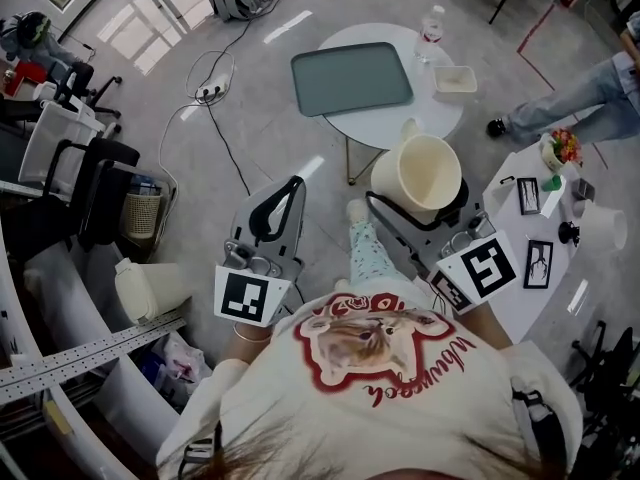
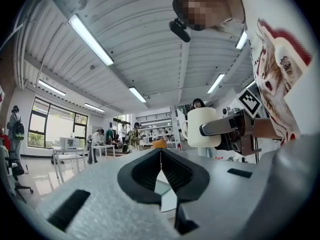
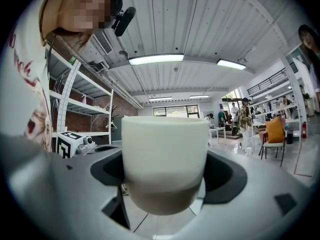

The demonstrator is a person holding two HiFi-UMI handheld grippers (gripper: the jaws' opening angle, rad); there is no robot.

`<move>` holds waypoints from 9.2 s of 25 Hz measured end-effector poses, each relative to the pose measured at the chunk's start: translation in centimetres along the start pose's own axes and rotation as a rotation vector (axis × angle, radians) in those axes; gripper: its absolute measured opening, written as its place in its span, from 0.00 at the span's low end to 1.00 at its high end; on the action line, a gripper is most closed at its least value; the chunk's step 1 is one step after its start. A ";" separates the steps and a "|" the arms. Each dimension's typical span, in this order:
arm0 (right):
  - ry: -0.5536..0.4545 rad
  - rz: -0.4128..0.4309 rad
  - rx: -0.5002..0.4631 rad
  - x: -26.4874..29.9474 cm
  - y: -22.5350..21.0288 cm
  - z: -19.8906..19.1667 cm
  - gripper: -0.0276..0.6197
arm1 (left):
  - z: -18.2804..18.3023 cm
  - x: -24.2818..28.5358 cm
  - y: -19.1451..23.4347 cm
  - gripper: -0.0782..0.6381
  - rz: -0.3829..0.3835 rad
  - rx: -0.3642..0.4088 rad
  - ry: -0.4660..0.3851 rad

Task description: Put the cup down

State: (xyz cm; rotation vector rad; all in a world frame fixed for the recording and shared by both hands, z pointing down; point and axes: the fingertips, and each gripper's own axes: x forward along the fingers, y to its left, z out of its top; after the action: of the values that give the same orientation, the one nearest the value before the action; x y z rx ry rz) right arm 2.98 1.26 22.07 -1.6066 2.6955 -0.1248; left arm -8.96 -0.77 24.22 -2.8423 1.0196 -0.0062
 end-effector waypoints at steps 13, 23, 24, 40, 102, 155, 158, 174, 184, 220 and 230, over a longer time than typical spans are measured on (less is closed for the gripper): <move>0.005 0.048 -0.049 11.0 -9.3 1.9 0.68 | -0.1 11.7 8.5 0.13 0.043 0.014 -0.030; 0.002 0.155 -0.058 17.9 -15.3 2.9 0.68 | -0.2 20.8 13.1 0.13 0.091 0.007 -0.052; 0.003 0.157 -0.059 18.4 -15.8 2.9 0.68 | -0.1 21.2 13.6 0.13 0.099 0.009 -0.057; 0.023 0.156 -0.024 24.1 -17.1 1.7 0.68 | -1.9 23.1 18.7 0.13 0.118 -0.017 -0.011; 0.163 0.193 -0.065 39.6 -17.3 -18.9 0.68 | -19.5 19.1 22.8 0.13 0.237 -0.196 0.193; 0.382 0.160 -0.067 42.4 -19.6 -29.9 0.68 | -19.8 16.6 22.6 0.13 0.290 -0.211 0.195; 0.403 0.158 -0.046 42.3 -19.8 -30.3 0.68 | -19.9 16.6 22.6 0.13 0.291 -0.212 0.197; 0.459 0.169 -0.066 42.0 -19.8 -31.1 0.68 | -18.8 16.9 23.0 0.13 0.308 -0.244 0.158; 0.495 0.149 -0.080 41.9 -19.7 -31.6 0.68 | -18.1 17.1 22.7 0.13 0.295 -0.225 0.154; 0.468 0.012 -0.079 35.4 -20.7 -25.7 0.68 | -16.8 18.1 21.0 0.13 0.210 -0.187 0.170; 0.327 0.017 -0.068 33.5 -19.9 -16.6 0.68 | -13.6 19.0 20.7 0.13 0.175 -0.158 0.130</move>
State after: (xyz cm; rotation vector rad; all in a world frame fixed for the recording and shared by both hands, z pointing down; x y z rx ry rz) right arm 3.79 -36.50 41.31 -1.7165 2.9809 -0.3272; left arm -7.96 -30.22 34.65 -2.9133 1.3499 -0.0997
